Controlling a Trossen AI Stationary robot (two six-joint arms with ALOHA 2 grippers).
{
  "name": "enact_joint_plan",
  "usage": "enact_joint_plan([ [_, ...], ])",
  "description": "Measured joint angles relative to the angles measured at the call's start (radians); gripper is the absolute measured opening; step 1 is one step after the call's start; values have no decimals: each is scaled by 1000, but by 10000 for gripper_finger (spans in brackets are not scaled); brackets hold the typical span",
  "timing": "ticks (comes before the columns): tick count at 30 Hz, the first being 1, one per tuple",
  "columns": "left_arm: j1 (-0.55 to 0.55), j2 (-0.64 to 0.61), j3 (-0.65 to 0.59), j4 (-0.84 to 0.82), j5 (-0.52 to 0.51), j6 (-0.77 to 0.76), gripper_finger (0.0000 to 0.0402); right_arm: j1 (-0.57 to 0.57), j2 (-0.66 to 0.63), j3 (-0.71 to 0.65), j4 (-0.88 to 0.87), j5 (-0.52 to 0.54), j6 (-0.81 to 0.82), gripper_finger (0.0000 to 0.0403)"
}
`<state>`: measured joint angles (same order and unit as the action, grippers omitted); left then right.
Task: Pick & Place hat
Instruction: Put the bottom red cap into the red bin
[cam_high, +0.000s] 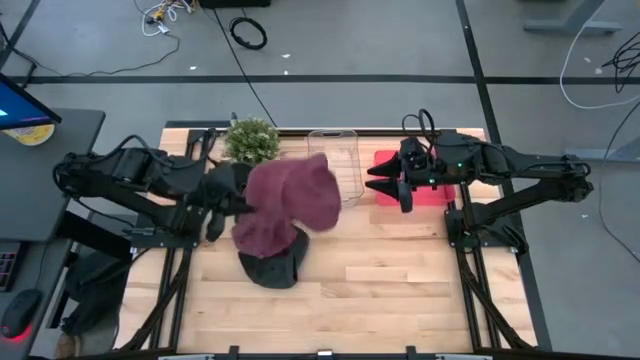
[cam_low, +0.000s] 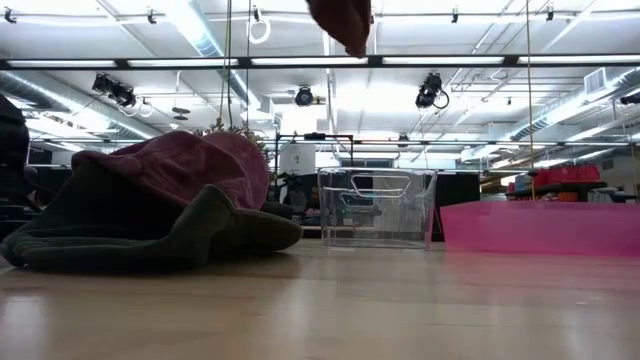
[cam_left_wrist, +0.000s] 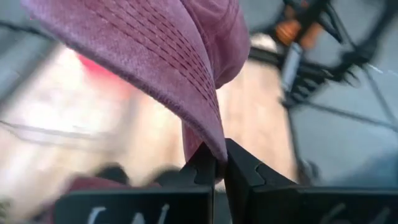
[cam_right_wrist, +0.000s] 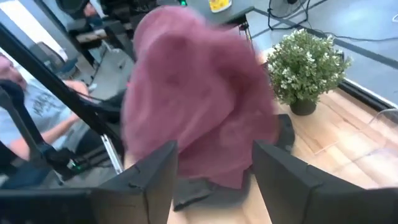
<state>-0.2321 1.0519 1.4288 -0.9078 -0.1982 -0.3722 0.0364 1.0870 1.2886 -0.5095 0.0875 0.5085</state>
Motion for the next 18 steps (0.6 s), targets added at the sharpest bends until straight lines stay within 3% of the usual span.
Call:
enact_joint_plan([
  [3, 0, -1, 0, 75, -78, 63, 13, 0, 0, 0, 5, -11, 83, 222],
  [11, 0, -6, 2, 178, -91, 155, 13, 0, 12, -1, 36, 23, 111, 320],
  [18, 9, -6, 2, 203, -116, 162, 13, 0, 75, 0, 279, -125, 109, 382],
])
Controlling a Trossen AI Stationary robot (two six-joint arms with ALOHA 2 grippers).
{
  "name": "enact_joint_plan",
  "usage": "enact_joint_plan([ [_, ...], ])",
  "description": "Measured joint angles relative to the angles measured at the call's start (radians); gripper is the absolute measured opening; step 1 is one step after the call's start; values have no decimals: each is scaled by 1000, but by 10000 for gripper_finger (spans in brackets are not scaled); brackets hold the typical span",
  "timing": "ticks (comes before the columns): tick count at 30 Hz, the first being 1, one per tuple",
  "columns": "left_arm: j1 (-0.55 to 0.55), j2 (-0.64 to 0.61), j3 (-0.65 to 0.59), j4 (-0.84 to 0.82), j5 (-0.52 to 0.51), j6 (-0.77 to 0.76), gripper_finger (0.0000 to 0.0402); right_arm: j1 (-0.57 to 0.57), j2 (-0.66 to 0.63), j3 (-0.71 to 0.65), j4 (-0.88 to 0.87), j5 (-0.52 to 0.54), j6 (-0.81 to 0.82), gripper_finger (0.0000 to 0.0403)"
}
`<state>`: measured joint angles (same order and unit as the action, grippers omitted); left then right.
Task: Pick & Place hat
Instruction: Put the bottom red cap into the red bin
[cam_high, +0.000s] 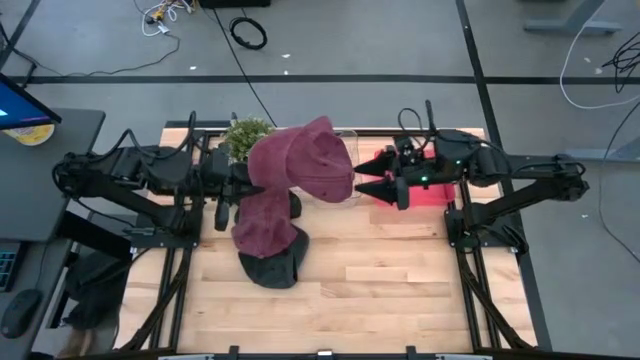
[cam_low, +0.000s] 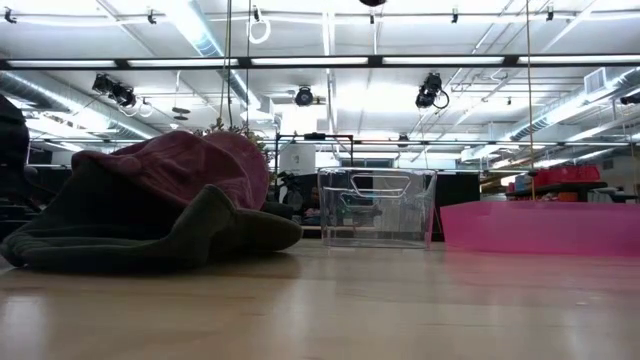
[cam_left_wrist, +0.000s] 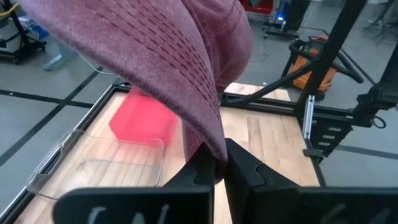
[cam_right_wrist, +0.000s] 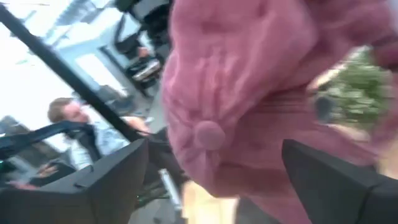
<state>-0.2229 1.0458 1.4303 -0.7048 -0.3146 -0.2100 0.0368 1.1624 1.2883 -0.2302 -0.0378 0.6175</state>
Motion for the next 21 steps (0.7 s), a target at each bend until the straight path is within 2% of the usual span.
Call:
enact_joint_plan([
  [6, 26, 1, 0, 7, 40, -6, 13, -1, 89, 0, 192, -20, -20, 387],
  [11, 47, 1, 0, 6, 43, -6, 13, -1, 141, 0, 384, -105, 37, 356],
  [15, 63, 1, 0, -11, 43, -6, 13, -1, 152, 0, 477, -175, 62, 294],
  [21, 92, 10, 0, -24, 50, -6, 13, -2, 150, 0, 508, -232, 81, 147],
])
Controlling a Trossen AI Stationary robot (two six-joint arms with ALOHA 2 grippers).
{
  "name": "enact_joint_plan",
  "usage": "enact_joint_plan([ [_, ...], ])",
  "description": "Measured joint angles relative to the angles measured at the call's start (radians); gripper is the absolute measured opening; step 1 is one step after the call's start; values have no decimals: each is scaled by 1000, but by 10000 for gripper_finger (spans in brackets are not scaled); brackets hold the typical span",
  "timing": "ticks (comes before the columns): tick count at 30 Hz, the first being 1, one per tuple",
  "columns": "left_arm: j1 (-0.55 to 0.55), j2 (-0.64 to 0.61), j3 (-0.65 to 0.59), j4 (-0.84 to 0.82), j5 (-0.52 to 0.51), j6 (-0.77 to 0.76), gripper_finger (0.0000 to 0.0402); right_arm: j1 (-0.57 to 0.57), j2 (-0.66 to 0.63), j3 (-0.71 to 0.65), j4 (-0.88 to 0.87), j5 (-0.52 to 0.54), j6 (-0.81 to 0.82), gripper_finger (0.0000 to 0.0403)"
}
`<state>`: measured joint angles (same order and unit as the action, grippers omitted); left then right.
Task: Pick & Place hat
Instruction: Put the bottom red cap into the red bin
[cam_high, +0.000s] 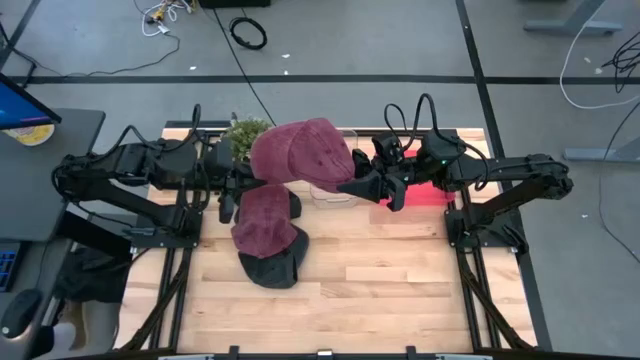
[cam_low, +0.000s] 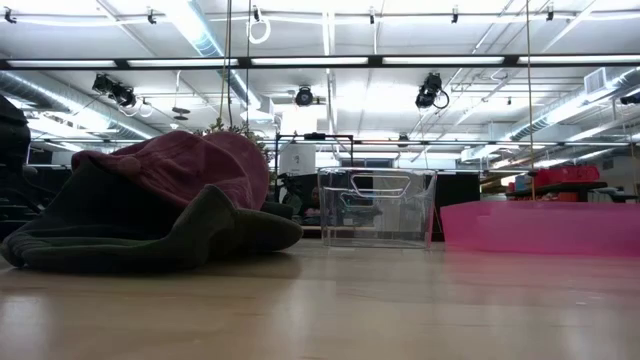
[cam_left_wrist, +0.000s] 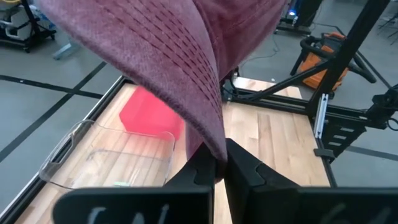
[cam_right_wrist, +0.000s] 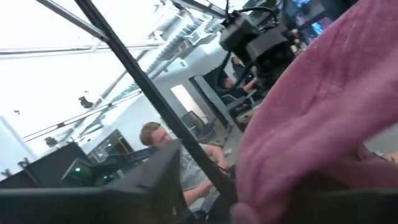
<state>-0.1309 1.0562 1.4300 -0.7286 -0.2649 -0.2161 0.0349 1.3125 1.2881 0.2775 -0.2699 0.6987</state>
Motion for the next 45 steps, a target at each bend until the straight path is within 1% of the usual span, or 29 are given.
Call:
enact_joint_plan([
  [4, 16, 15, 0, 9, 26, 6, 23, -4, 0, 0, -3, -8, -21, 30],
  [5, 18, 20, 0, 6, 34, 6, 25, -8, 0, 0, -3, -13, -26, 19],
  [10, 29, 56, 0, 9, 59, 0, 25, -22, 0, 0, 18, -23, 1, 18],
  [14, 30, 67, -1, -5, 21, 12, 44, -39, -10, 0, 13, -40, 31, 15],
  [19, 30, 61, -2, -6, -64, 17, 97, -62, -53, 0, 4, -42, 64, 15],
  [26, 30, 51, -1, -13, -146, 19, 194, -100, -138, 0, -108, -41, 94, 15],
  [29, 30, 51, -1, -25, -192, 15, 223, -142, -198, 0, -207, -39, 97, 15],
  [33, 30, 57, -1, -24, -204, -5, 242, -209, -284, 0, -381, -37, 74, 15],
  [40, 34, 64, -1, -23, -216, 3, 242, -341, -413, 1, -726, -38, 10, 15],
  [45, 35, 76, 0, -21, -223, 4, 239, -440, -464, 1, -929, -40, -50, 15],
])
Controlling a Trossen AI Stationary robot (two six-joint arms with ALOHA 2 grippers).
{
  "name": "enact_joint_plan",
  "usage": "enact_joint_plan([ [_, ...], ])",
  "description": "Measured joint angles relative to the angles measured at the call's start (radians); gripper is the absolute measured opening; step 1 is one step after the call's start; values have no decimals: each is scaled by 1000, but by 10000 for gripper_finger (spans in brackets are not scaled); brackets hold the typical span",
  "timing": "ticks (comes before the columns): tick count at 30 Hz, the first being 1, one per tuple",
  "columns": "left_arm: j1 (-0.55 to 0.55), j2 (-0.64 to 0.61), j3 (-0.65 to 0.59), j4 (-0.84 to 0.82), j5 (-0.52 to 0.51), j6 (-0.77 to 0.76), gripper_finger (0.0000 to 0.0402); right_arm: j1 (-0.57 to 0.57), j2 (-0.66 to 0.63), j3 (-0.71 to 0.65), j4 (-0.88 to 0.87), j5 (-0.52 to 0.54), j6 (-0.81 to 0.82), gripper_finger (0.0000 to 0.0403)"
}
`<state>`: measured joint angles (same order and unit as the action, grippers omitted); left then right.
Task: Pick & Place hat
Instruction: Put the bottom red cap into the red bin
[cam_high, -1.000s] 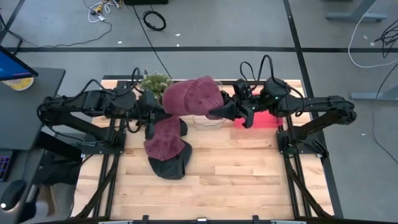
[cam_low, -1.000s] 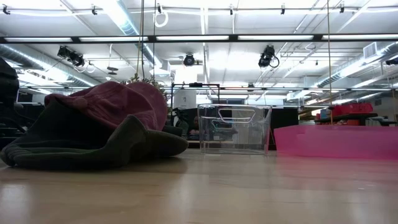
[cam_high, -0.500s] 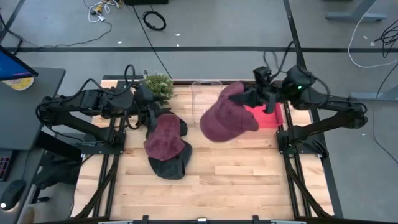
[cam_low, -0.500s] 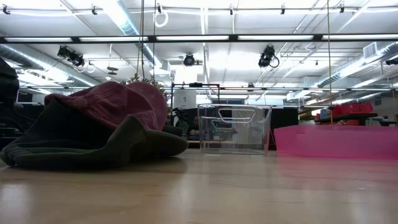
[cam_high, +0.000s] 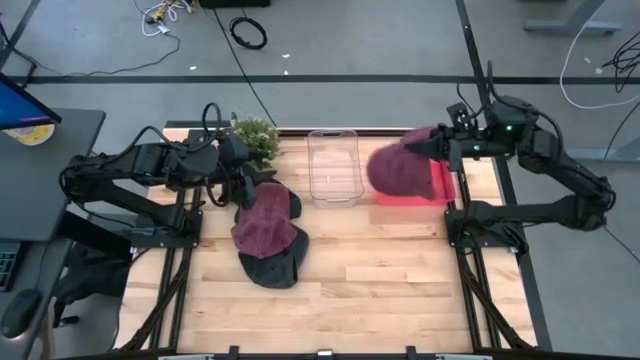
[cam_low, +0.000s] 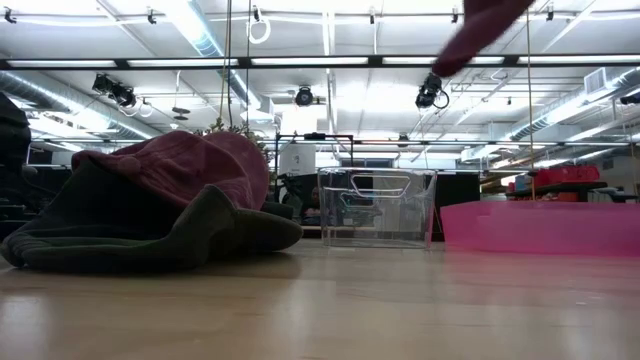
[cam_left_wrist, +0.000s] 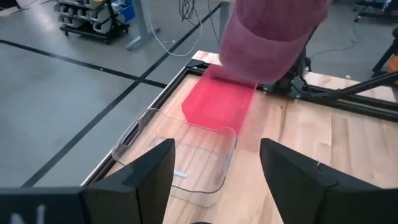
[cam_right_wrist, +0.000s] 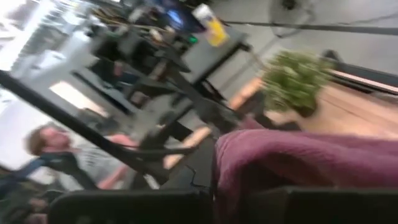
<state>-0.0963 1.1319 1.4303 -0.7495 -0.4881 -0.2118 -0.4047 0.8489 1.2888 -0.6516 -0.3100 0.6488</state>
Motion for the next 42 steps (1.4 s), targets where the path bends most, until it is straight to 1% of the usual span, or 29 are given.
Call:
enact_joint_plan([
  [5, 0, 27, 0, 8, 2, 8, 239, -107, 2, 0, -157, -1, -111, 15],
  [7, 0, 37, -3, -3, 12, 10, 238, -154, 16, 0, -223, -19, -150, 15],
  [9, 0, 55, 0, 20, 17, 10, 238, -198, 30, 0, -277, -37, -186, 15],
  [14, -2, 83, -1, 17, 30, 14, 238, -293, 68, 0, -368, -83, -296, 15],
  [21, -3, 112, -1, 39, 40, 14, 238, -407, 128, 0, -456, -100, -420, 15],
  [32, -3, 113, -1, 41, 25, 16, 238, -550, 223, 0, -593, -99, -598, 15],
  [39, -3, 113, -1, 40, 25, 17, 238, -622, 245, -2, -624, -93, -632, 15],
  [42, -3, 113, -1, 40, 25, 17, 238, -642, 245, -32, -622, -90, -636, 15],
])
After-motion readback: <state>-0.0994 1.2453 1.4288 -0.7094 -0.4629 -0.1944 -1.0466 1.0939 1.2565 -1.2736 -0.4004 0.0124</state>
